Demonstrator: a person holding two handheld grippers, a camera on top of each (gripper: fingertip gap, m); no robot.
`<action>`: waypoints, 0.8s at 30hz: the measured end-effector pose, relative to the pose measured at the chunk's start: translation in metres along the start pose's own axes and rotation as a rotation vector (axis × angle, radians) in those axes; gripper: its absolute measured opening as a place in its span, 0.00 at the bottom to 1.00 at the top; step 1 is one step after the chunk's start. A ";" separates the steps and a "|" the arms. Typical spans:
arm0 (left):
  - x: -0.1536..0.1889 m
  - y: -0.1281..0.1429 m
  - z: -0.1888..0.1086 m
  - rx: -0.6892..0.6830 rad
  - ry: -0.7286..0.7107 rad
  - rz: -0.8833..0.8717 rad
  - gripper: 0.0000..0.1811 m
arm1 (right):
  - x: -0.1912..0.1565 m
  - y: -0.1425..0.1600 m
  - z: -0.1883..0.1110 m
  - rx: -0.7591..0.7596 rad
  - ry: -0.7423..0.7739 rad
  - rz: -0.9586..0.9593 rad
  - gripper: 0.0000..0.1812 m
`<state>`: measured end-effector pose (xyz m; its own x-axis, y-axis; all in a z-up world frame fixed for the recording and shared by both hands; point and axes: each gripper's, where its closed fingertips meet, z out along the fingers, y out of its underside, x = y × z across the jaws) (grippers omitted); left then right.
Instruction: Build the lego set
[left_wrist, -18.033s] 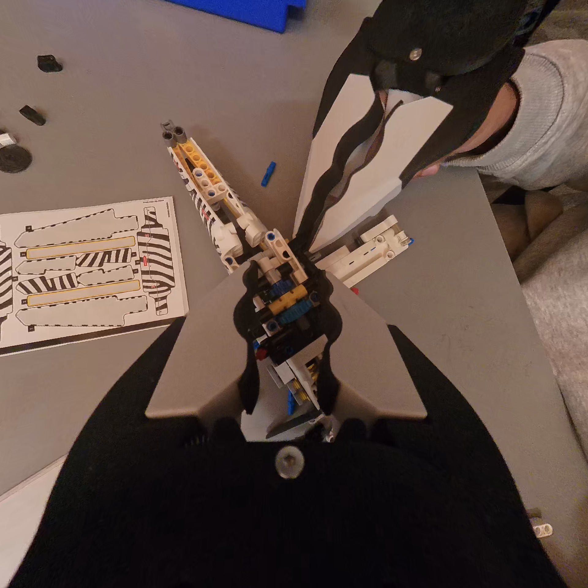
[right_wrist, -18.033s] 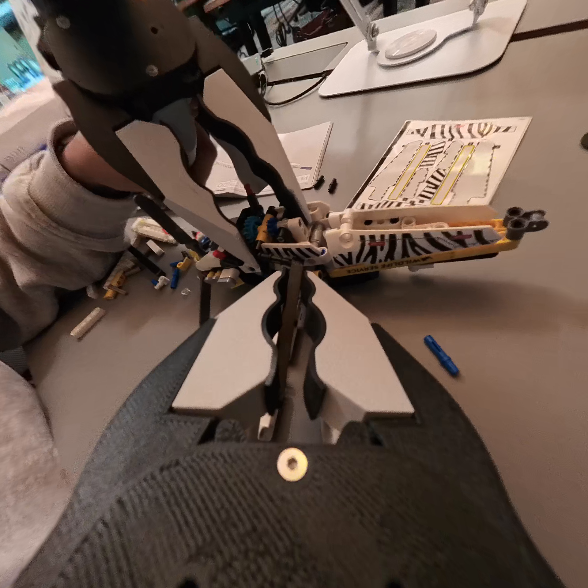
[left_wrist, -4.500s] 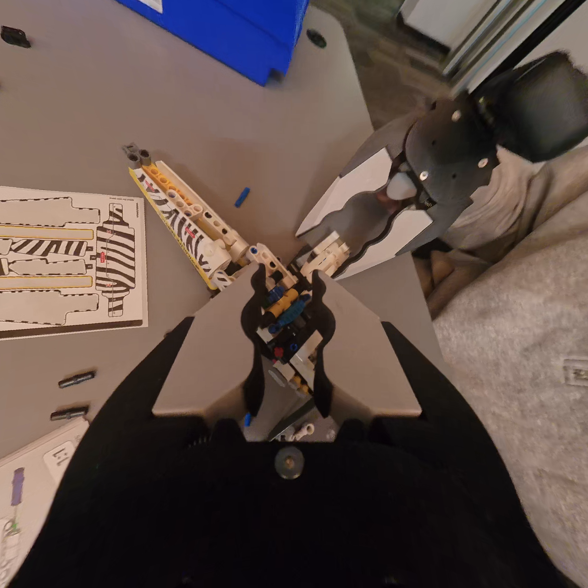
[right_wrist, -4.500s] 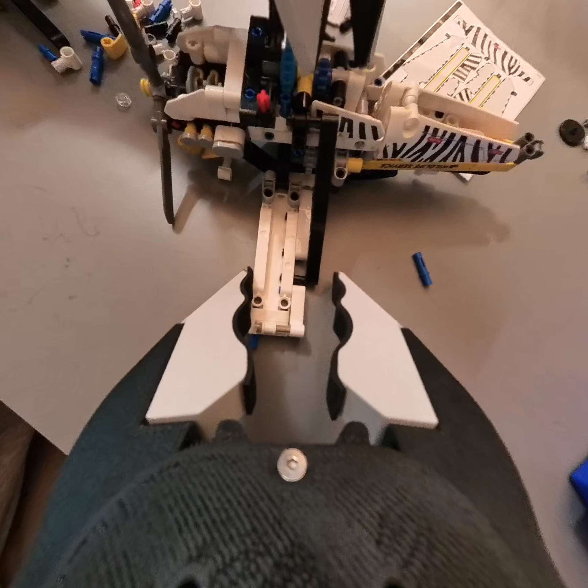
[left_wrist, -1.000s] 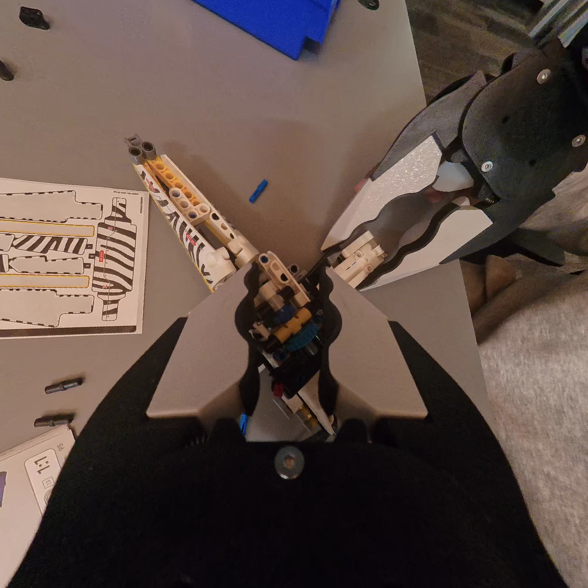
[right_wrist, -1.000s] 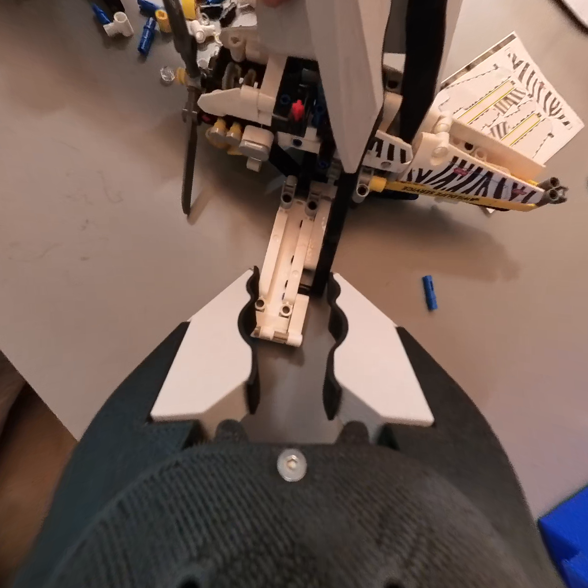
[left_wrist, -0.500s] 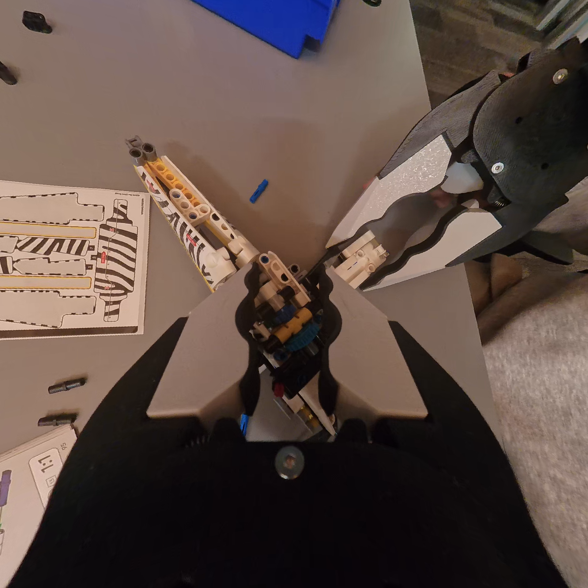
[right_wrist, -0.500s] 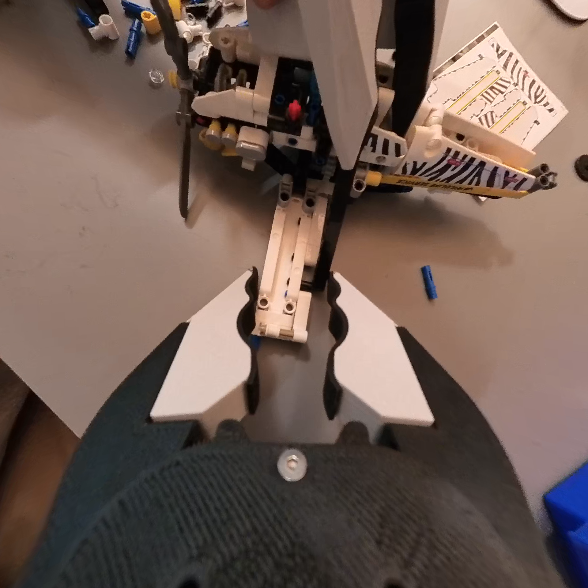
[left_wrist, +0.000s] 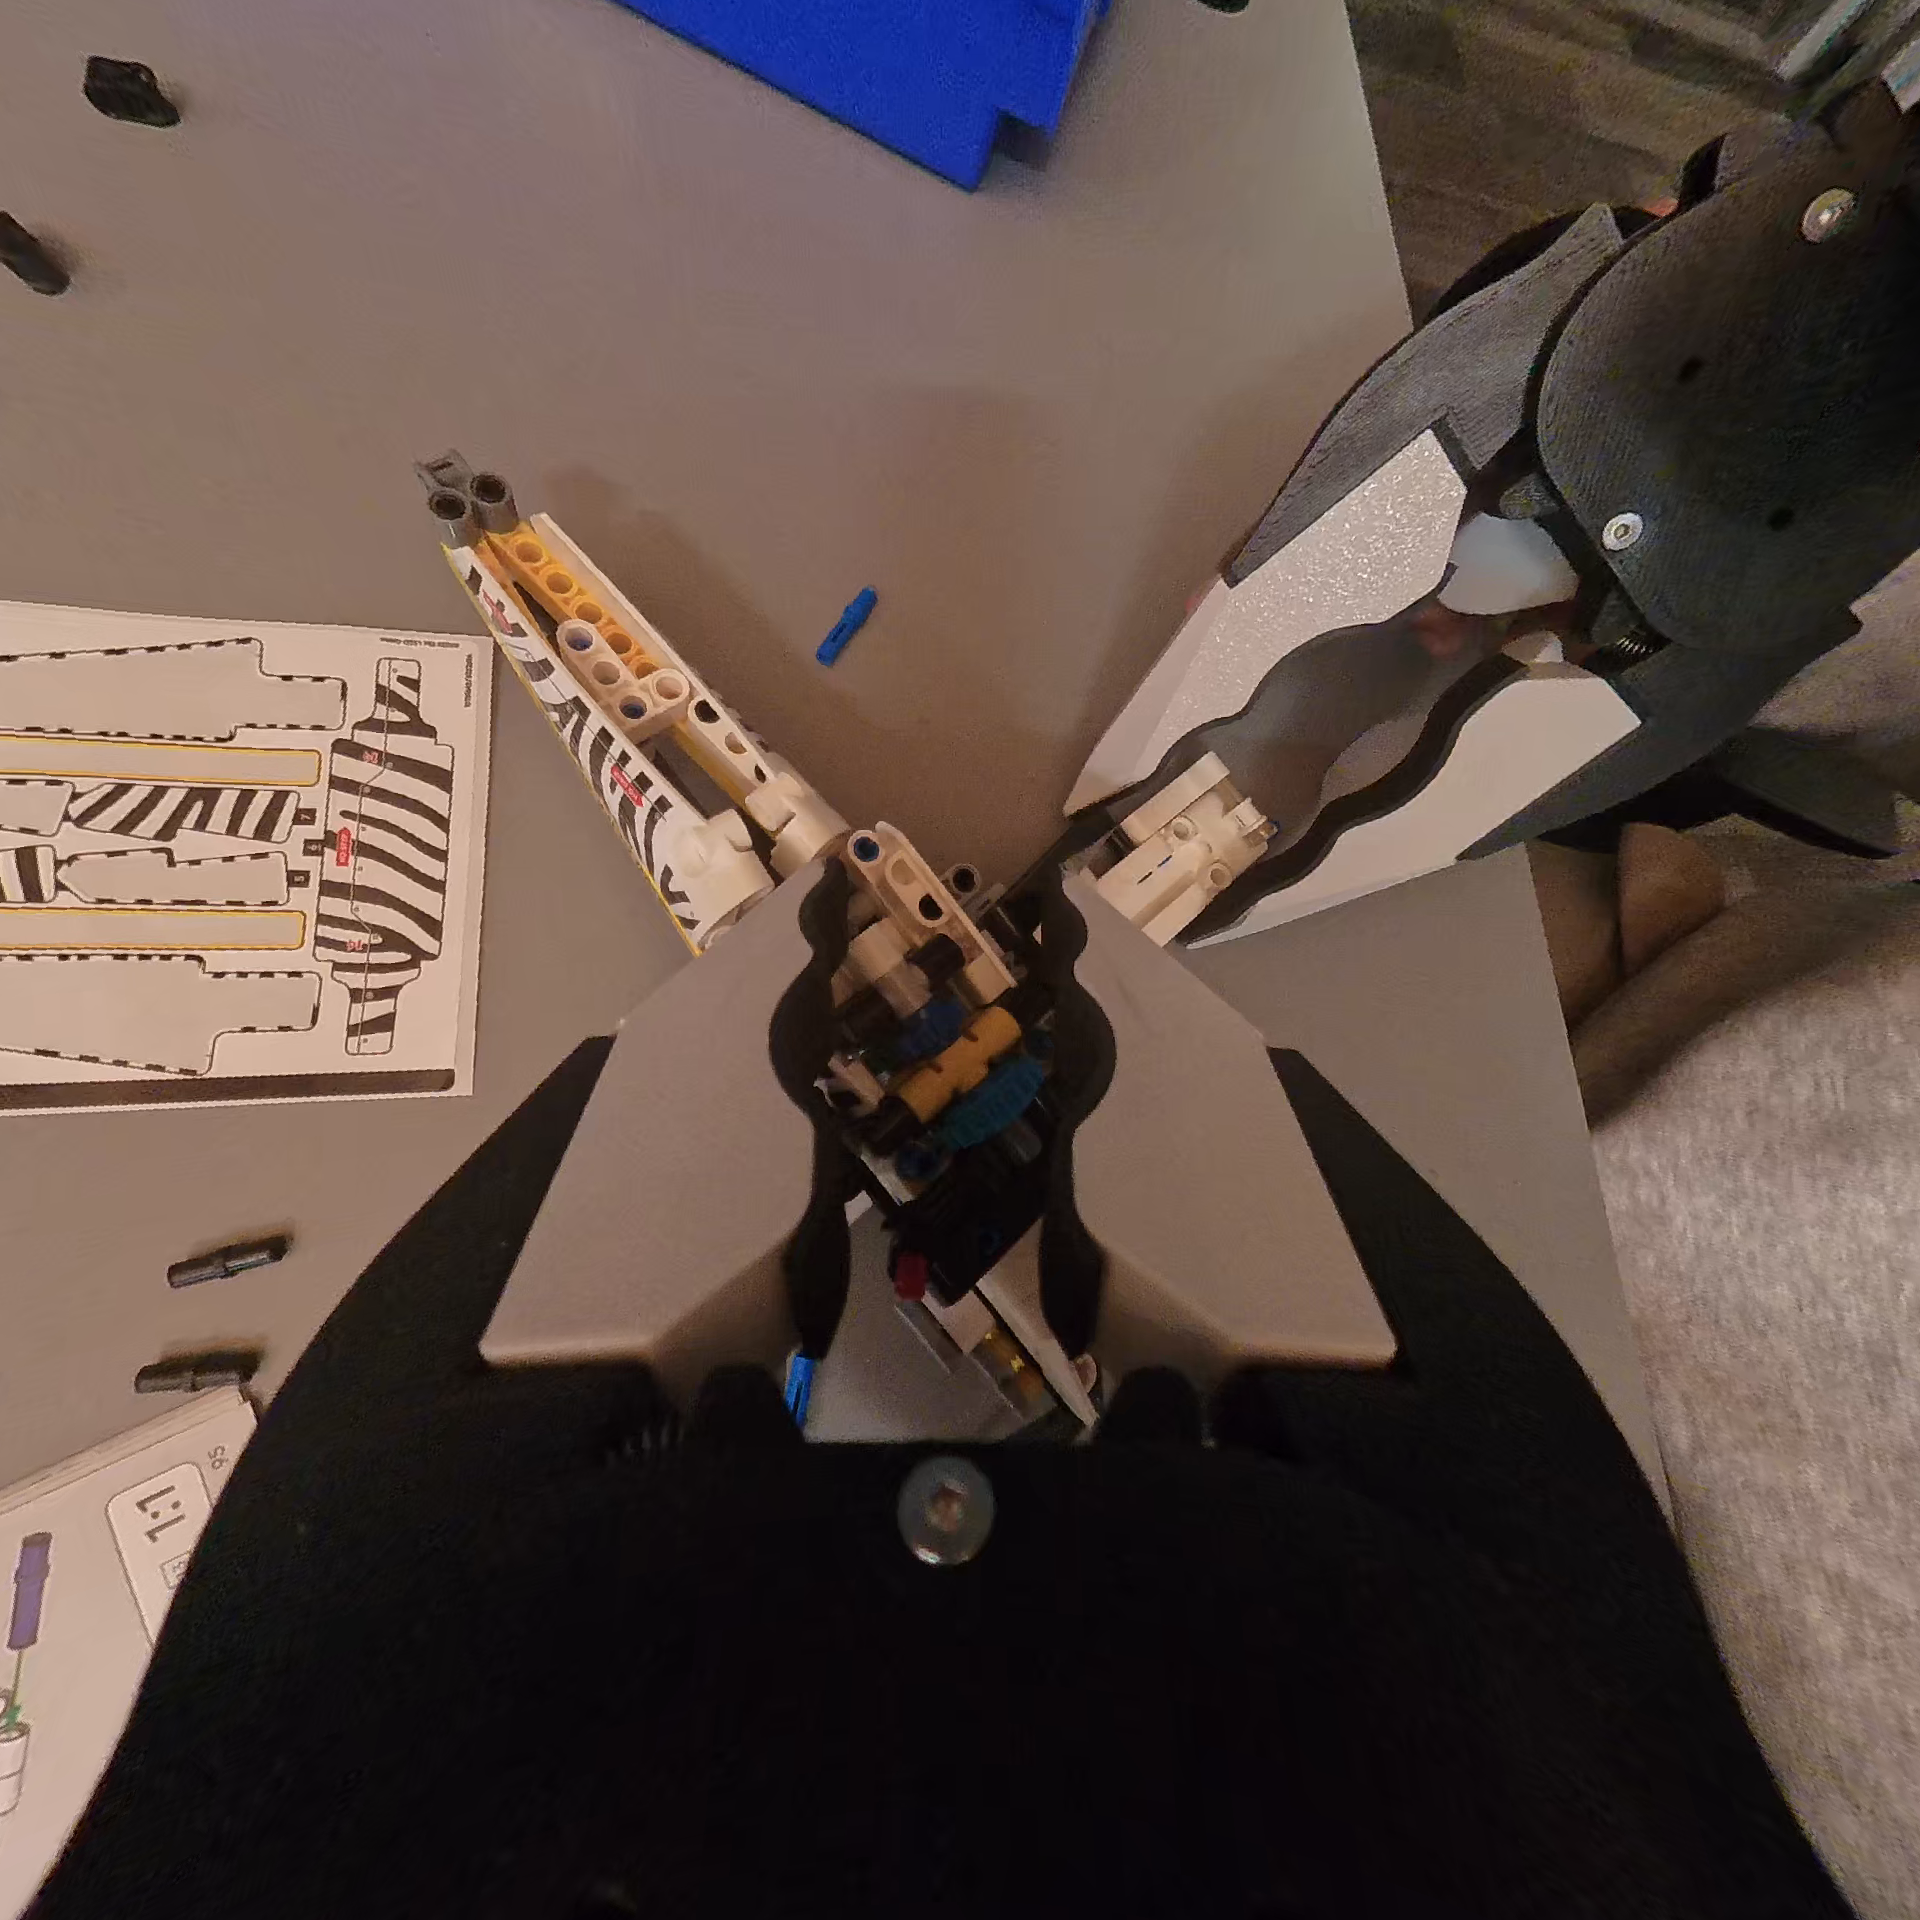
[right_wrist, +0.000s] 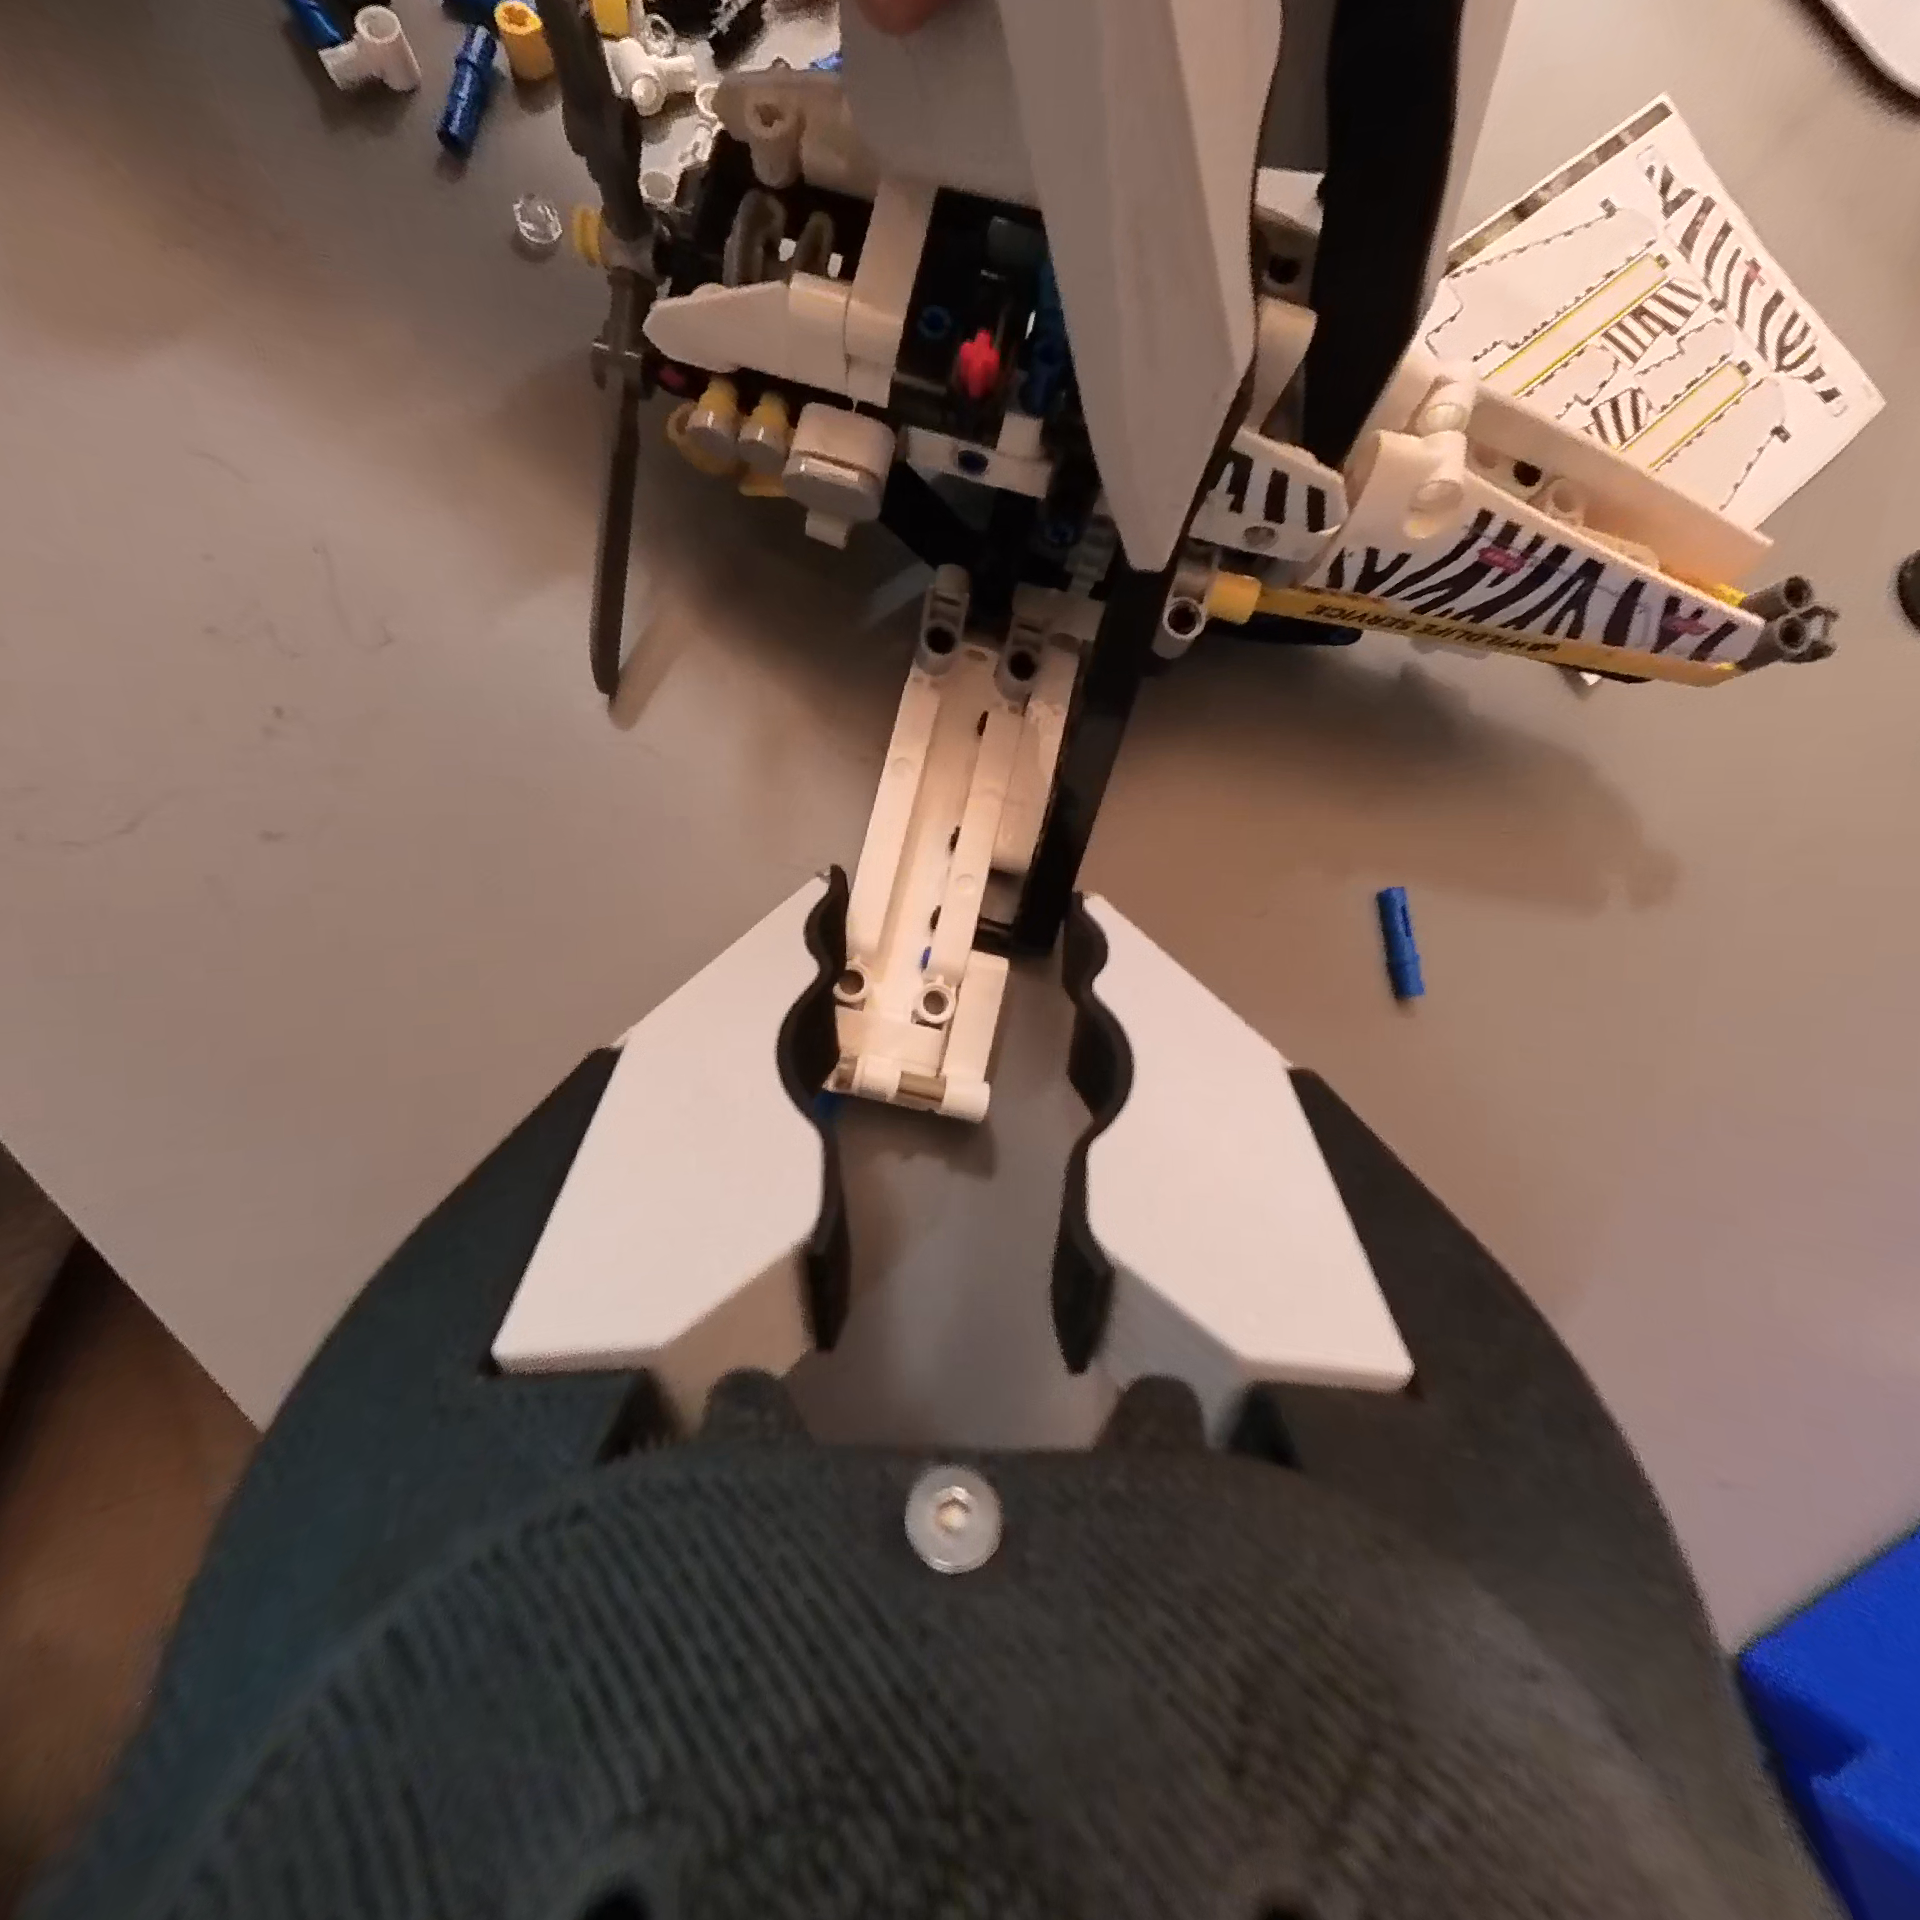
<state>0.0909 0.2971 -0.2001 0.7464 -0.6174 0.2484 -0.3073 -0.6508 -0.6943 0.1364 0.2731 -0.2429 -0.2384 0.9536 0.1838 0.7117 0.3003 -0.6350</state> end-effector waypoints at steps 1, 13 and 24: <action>0.000 0.000 0.000 0.000 -0.001 0.001 0.20 | 0.000 0.000 0.000 0.001 -0.004 -0.010 0.23; 0.000 0.001 0.000 -0.003 0.001 0.006 0.20 | -0.003 0.007 -0.008 -0.043 -0.055 -0.042 0.32; 0.003 0.000 0.002 0.003 0.014 0.011 0.20 | -0.008 0.008 -0.004 0.061 -0.213 0.026 0.28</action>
<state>0.0943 0.2961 -0.2003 0.7345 -0.6306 0.2505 -0.3136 -0.6429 -0.6988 0.1468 0.2684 -0.2461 -0.3593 0.9332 0.0077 0.6798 0.2674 -0.6829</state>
